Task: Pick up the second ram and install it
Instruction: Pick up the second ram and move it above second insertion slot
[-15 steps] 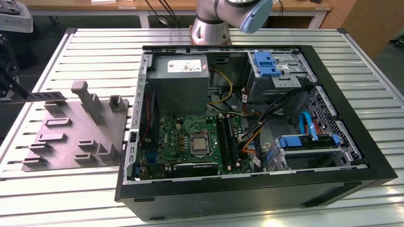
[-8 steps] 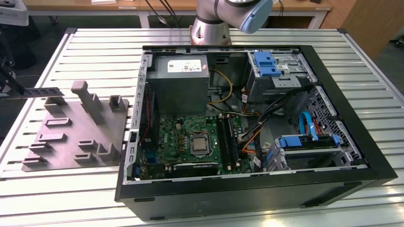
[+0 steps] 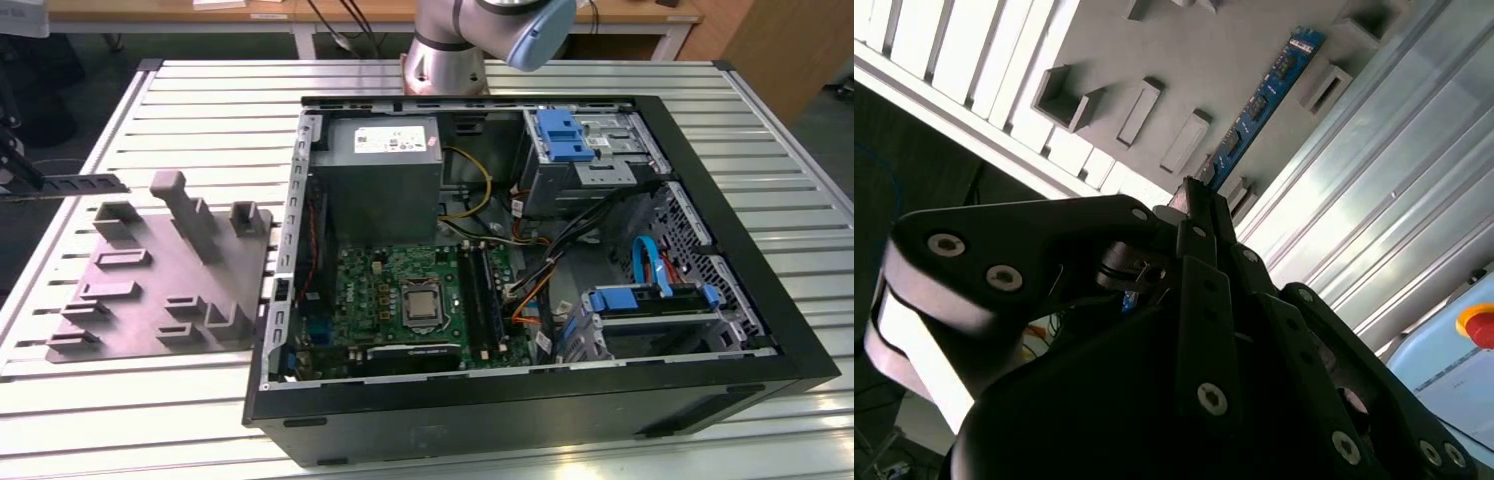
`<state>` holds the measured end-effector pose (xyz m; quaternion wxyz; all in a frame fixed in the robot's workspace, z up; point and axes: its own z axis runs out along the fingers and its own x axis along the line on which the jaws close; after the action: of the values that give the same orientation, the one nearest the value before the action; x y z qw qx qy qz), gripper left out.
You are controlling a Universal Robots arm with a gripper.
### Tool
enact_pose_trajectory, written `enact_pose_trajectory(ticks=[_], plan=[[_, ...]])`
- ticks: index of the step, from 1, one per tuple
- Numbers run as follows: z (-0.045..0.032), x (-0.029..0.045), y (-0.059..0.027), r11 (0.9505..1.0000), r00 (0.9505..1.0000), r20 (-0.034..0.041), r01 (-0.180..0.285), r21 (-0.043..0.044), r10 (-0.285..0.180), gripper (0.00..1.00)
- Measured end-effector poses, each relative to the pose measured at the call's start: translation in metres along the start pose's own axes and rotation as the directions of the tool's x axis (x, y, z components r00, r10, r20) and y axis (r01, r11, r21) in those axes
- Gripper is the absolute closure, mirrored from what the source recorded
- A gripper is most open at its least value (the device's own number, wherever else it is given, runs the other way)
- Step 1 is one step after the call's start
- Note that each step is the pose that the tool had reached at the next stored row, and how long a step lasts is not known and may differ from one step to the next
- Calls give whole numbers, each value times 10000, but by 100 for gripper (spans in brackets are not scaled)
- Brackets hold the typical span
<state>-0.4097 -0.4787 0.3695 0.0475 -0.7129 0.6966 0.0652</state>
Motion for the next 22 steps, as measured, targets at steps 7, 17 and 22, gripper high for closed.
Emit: enact_pose_trajectory(ticks=[7,17,22], plan=[[-100,-16,2,10000,10000,45,1,1,-1,86],[-107,-41,1,10000,9949,-1009,-28,-21,26,86],[-109,-42,1,10000,9949,-1010,-29,-22,26,86]])
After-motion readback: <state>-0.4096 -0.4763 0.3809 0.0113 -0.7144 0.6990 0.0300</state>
